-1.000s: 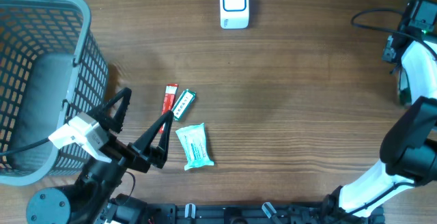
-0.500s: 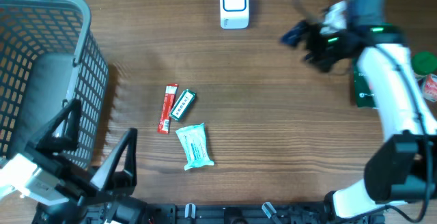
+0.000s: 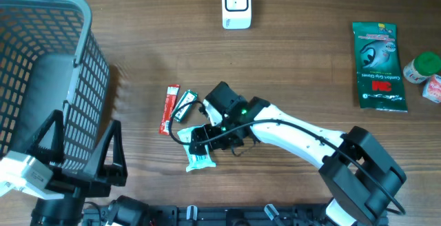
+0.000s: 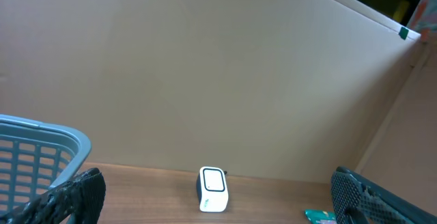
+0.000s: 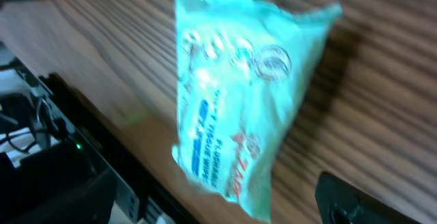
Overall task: Scan the item barcode
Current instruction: 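Grasp the light-green tissue pack with the right gripper, then hold the tissue pack in front of the white scanner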
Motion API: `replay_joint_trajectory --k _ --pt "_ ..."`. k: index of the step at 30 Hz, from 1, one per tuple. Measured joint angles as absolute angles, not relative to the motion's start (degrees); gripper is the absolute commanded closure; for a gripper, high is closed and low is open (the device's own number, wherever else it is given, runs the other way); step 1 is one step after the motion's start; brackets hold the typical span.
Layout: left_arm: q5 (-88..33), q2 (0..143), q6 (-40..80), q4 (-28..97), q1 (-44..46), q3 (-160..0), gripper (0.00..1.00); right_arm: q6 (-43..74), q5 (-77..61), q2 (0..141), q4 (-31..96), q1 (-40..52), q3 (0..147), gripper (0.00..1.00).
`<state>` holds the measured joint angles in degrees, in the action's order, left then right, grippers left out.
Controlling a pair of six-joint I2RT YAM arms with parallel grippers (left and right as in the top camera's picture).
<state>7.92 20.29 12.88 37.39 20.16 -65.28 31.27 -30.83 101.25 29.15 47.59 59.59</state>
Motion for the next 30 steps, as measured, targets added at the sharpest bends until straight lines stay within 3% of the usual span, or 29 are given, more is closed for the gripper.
replay_joint_trajectory --k 1,3,4,11,16,18,19,20,26,30 --pt "7.92 20.29 12.93 37.58 20.16 -65.28 0.0 31.44 -30.28 101.3 28.69 47.86 59.57 0.14" --pt "7.92 20.29 13.17 38.04 20.16 -65.28 0.0 31.77 -30.37 102.85 27.75 48.07 59.59 0.32" --pt "7.92 20.29 13.19 38.33 20.16 -65.28 0.0 31.99 -30.79 105.27 27.55 48.07 59.57 0.35" --pt "7.94 20.29 13.21 38.72 20.16 -65.28 0.0 32.1 -33.06 107.42 27.68 46.94 59.53 0.39" --pt "8.14 20.29 13.41 41.47 20.16 -65.28 0.0 34.26 -34.63 108.73 25.69 46.94 59.55 0.49" --pt "8.14 20.29 13.45 41.67 20.16 -65.28 0.0 35.11 -37.82 110.26 23.51 46.74 59.72 0.67" --pt "8.14 20.29 13.58 41.71 20.16 -65.28 0.0 35.42 -39.4 111.24 23.05 46.37 59.86 0.86" --pt "8.16 20.29 13.61 41.87 20.16 -65.28 0.0 35.79 -40.91 112.07 22.96 45.89 59.94 0.95" --pt "8.34 20.29 13.63 44.84 20.16 -65.28 0.0 38.59 -48.73 112.51 27.77 41.58 60.38 0.96" --pt "8.34 20.29 13.63 45.01 20.16 -65.28 0.0 53.08 -64.4 113.25 40.05 32.49 60.03 0.96"
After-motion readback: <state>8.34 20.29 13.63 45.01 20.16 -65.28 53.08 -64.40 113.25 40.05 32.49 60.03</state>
